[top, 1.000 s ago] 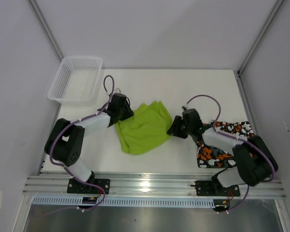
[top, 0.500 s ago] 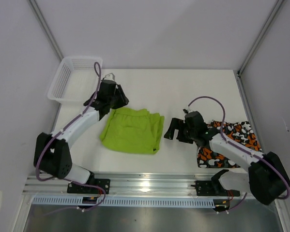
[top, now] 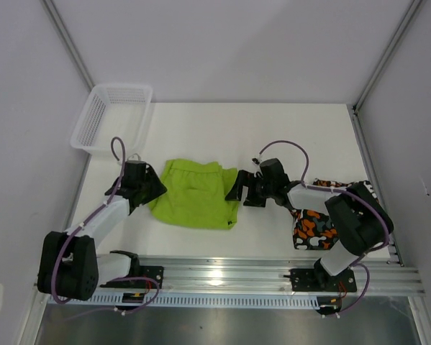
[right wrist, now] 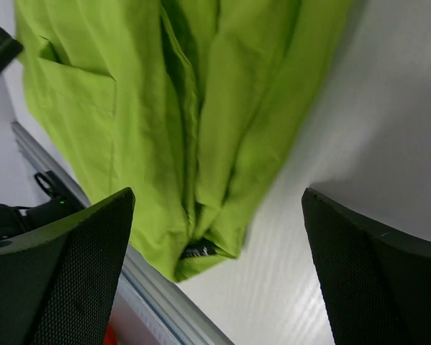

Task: Fold and stack the shorts
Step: Neatly place the folded shorts to the corner

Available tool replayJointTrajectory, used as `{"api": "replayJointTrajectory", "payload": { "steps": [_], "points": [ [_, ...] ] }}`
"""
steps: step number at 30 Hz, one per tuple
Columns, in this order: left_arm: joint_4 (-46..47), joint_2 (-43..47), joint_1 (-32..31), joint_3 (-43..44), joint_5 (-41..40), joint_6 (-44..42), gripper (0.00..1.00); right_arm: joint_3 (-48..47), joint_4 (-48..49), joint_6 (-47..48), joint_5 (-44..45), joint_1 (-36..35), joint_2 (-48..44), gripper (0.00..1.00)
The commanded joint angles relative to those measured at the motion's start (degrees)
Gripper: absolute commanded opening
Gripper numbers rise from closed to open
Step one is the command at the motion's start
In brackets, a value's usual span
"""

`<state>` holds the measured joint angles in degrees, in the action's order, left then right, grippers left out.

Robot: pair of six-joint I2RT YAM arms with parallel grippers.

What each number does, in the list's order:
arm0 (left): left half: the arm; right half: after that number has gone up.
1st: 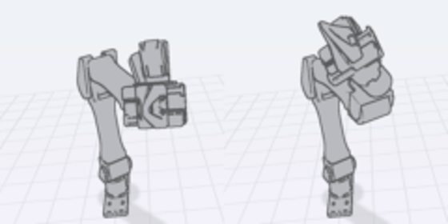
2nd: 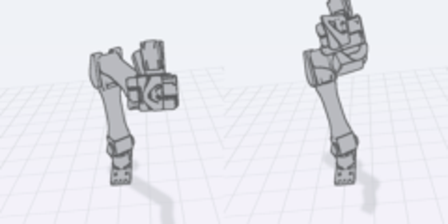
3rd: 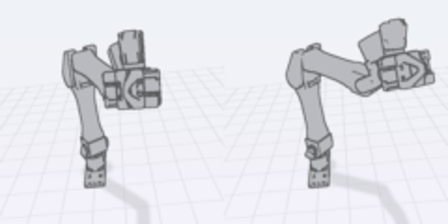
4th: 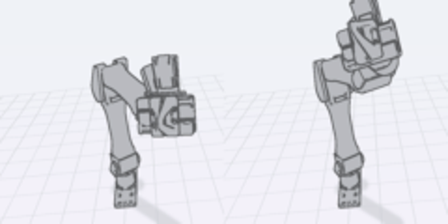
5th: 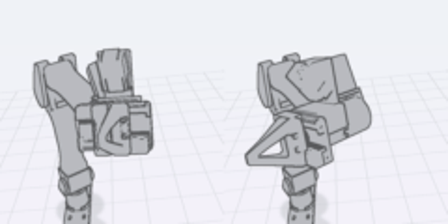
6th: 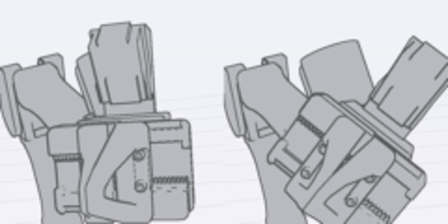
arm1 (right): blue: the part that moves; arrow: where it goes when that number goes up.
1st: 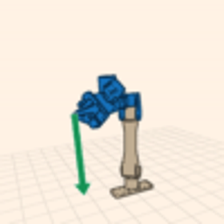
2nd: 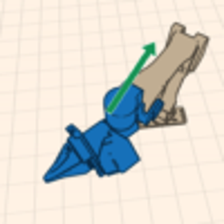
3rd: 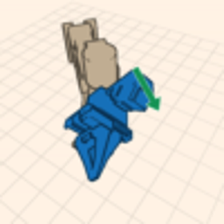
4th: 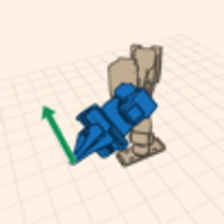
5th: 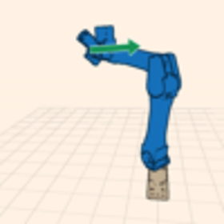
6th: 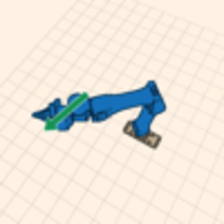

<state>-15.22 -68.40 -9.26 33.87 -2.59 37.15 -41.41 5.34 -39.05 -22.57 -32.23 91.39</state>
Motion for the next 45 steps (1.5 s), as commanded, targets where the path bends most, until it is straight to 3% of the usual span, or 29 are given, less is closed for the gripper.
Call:
{"api": "replayJointTrajectory", "payload": {
  "steps": [1, 3, 7, 9, 12, 13, 14, 15, 17, 28, 39, 42, 45],
  "points": [
    [6.1, 3.4, 2.7, -1.7, 2.9, 1.5, 0.59, -2.7, 9.1, -2.3, -4.7, -0.3, 4.2, 0.99],
    [7.0, 4.7, 4.8, -2.8, 4.7, 1.5, 0.68, -4.1, 8.8, -2.2, -4.2, -1.8, 6.8, 0.99],
    [7.8, 8.2, 6.5, -4.3, 5.9, 1.5, 0.72, -6.5, 8.7, -2.0, -2.0, -4.6, 10.0, 0.99],
    [8.2, 9.8, 6.7, -5.2, 5.8, 1.7, 0.77, -7.5, 8.7, -2.0, -1.0, -5.4, 11.1, 0.95],
    [7.7, 10.7, 6.8, -5.0, 5.0, 1.4, 0.77, -9.3, 5.7, -1.4, 1.3, -5.6, 13.2, 0.63],
    [7.9, 10.1, 6.8, -5.2, 5.1, 1.3, 0.78, -9.7, 5.0, -0.8, 1.8, -5.5, 14.0, 0.43],
    [8.1, 9.8, 6.9, -5.1, 5.2, 1.3, 0.77, -10.1, 3.5, -0.5, 2.4, -5.5, 14.2, 0.34],
    [8.4, 9.3, 6.9, -5.5, 5.2, 1.3, 0.77, -10.8, 2.3, -0.1, 4.3, -5.1, 14.3, 0.16],
    [9.2, 8.0, 6.9, -5.8, 5.9, 1.0, 0.77, -11.4, -1.5, 2.0, 6.4, -3.9, 13.7, 0.02],
    [17.7, 1.5, 4.5, -8.6, 12.7, -3.0, 0.77, -17.0, -32.5, 21.1, 12.5, 2.6, 8.3, 0.00],
    [36.3, -10.9, 4.2, -9.4, 30.7, -0.2, 0.79, -15.7, -28.0, 22.9, 6.7, 2.6, 8.5, 0.00],
    [38.6, -13.1, 2.9, -8.1, 32.2, -0.1, 0.79, -15.7, -27.6, 22.9, 6.1, 2.6, 9.0, 0.01],
    [34.0, -15.8, 0.2, -4.5, 28.1, -2.4, 0.79, -15.7, -27.7, 22.8, 6.1, 2.5, 8.8, 0.00]
  ]
}}
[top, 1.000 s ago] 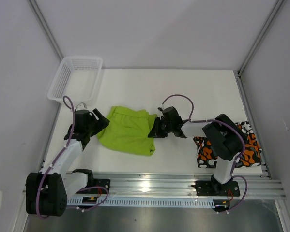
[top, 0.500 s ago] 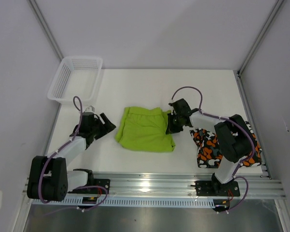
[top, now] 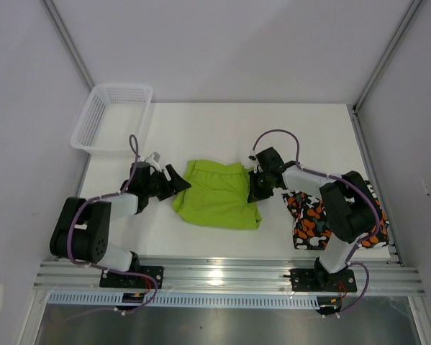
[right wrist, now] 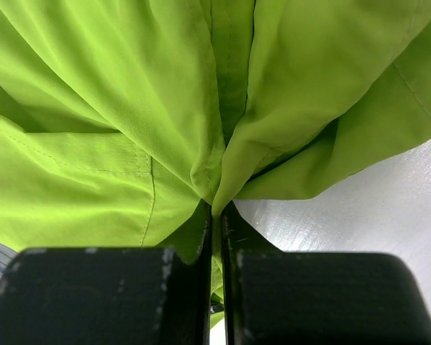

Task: Fold and stack the shorts
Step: Neatly place the folded shorts to the corner

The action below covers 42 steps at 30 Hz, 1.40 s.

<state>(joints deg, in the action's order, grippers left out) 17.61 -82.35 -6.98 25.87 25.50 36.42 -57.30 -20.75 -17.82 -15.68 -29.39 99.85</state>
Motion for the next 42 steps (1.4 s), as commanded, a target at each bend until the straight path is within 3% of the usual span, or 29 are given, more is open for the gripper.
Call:
{"api": "replayJointTrajectory", "payload": {
  "steps": [1, 6, 9, 10, 15, 17, 19, 24, 34, 37, 42],
  "points": [
    [-0.2, -3.3, -2.9, 4.4, -0.7, -1.8, 0.79, 0.2, -1.7, 1.6, -0.8, -0.2, 0.0, 0.01],
    [0.0, -6.7, -3.7, 5.9, -2.0, -1.2, 0.78, 0.1, -1.8, 1.5, -0.4, -0.1, -0.9, 0.00],
    [-1.7, -8.6, -4.3, 7.6, -2.3, -1.4, 0.71, 0.2, -1.9, 1.5, -0.2, -0.2, -1.4, 0.00],
    [-2.3, -9.1, -4.4, 7.9, -2.5, -1.7, 0.63, 0.2, -1.9, 1.5, -0.1, -0.2, -1.6, 0.00],
    [-2.3, -10.8, -5.1, 8.3, -2.8, -1.9, 0.43, -0.1, -2.1, 1.2, -0.4, -0.1, -2.2, 0.00],
    [-2.1, -11.0, -5.7, 8.3, -2.4, -1.8, 0.28, -0.4, -2.5, 1.1, 0.0, -0.1, -2.4, 0.00],
    [-1.3, -11.3, -6.3, 8.5, -0.9, -1.6, 0.01, -0.5, -3.1, 0.7, 1.1, -0.1, -3.0, 0.00],
    [-1.3, -8.5, -10.8, 8.4, -2.5, 0.0, 0.00, -3.0, -8.1, -1.2, 9.2, 0.1, -5.2, 0.00],
    [-8.4, 8.1, -31.3, 13.0, -24.3, 8.1, 0.00, -4.2, -15.4, -9.6, 21.5, 5.5, -21.8, 0.00],
    [-9.0, 6.7, -38.3, 18.7, -30.6, 8.8, 0.00, -3.0, -17.6, -11.1, 24.4, 8.5, -27.2, 0.00],
    [-6.9, -2.4, -44.6, 25.5, -30.6, 10.1, 0.00, -3.3, -23.0, -11.1, 29.0, 13.5, -36.7, 0.00]
  ]
}}
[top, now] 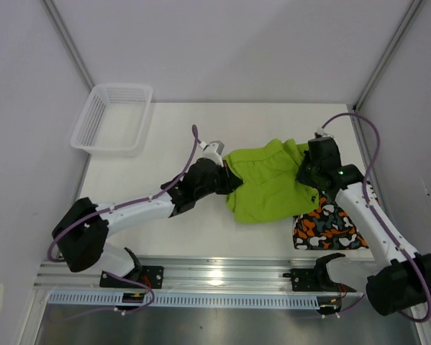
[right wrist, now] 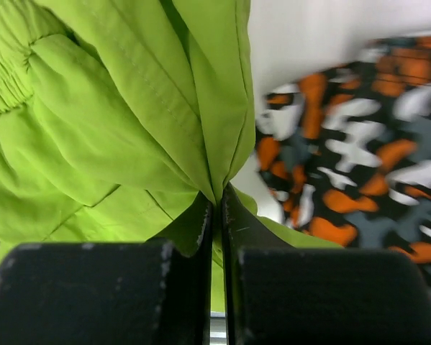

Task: Fold and stack the shorts
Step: Neatly place the folded shorts to the corner

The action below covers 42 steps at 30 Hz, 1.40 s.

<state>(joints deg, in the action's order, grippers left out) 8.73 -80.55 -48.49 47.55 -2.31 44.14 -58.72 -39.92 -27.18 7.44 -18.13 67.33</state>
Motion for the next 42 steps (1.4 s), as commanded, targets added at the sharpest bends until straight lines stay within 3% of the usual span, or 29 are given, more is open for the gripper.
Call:
{"api": "replayJointTrajectory", "payload": {
  "steps": [1, 10, 16, 20, 24, 42],
  "points": [
    [2.4, -5.5, -4.1, 7.3, -3.2, 2.3, 0.00, -2.3, -6.1, -1.5, 6.5, 4.6, -4.7, 0.00],
    [0.5, -23.6, -11.9, 26.0, -0.6, 5.3, 0.00, -3.5, -15.3, -0.9, 17.9, 13.6, -9.1, 0.00],
    [1.8, -31.8, -15.4, 36.3, 1.4, 6.7, 0.00, -1.8, -13.9, -1.3, 22.3, 21.5, -11.9, 0.00],
    [4.9, -35.4, -18.0, 38.6, 0.3, 7.0, 0.00, -1.1, -12.9, -1.3, 26.8, 26.3, -11.3, 0.00],
    [7.1, -39.1, -19.6, 40.9, -0.7, 8.3, 0.00, 0.0, -10.5, -0.9, 24.5, 34.1, -11.2, 0.00],
    [7.6, -43.1, -20.1, 41.1, -3.3, 9.5, 0.00, 9.1, 1.0, -1.8, 15.1, 44.0, -7.9, 0.00]
  ]
}}
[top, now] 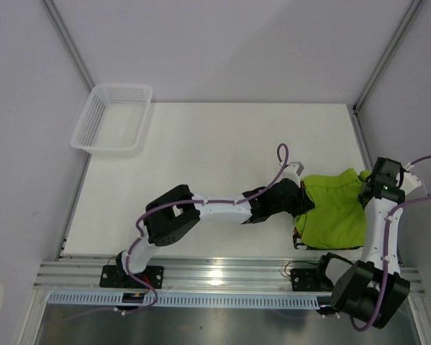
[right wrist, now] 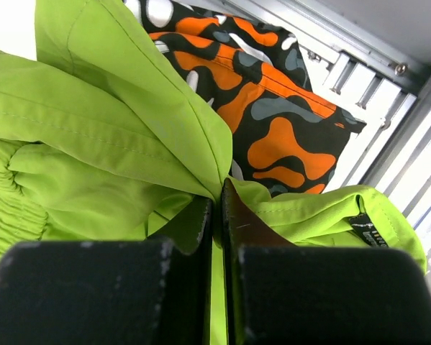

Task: Fold and stack the shorts
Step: Neatly place the folded shorts to the corner

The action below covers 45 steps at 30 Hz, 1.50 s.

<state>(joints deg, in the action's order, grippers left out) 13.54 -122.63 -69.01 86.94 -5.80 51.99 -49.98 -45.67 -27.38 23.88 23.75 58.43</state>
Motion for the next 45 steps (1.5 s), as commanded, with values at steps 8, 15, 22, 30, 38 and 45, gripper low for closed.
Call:
{"api": "replayJointTrajectory", "payload": {
  "steps": [8, 15, 22, 30, 38, 45],
  "points": [
    [5.4, -2.9, 1.2, -0.5, 3.4, 2.2, 0.04, 2.5, 9.4, -2.5, -1.6, 6.0, 2.9, 0.22],
    [0.4, -3.1, 1.2, -1.0, 1.1, 1.4, 0.69, 1.1, 11.3, -1.4, -5.4, 8.1, 4.3, 0.99],
    [-1.9, -0.2, 1.8, -3.5, -1.0, -0.5, 0.99, -3.7, 10.1, -0.7, -12.8, 8.0, 2.5, 0.99],
    [-3.4, 7.5, 3.8, -9.8, -3.9, -2.9, 0.99, 1.9, 21.9, -1.2, -48.1, 7.1, -5.0, 0.99],
    [1.4, 21.8, 8.8, -25.7, -1.1, -4.6, 0.99, 15.3, 42.1, -15.2, -74.3, -0.5, -12.6, 0.99],
    [-0.3, 31.7, 9.9, -33.1, -1.3, -6.7, 0.99, 30.0, 61.5, -23.6, -78.4, -3.9, -15.5, 0.99]
  ]
}}
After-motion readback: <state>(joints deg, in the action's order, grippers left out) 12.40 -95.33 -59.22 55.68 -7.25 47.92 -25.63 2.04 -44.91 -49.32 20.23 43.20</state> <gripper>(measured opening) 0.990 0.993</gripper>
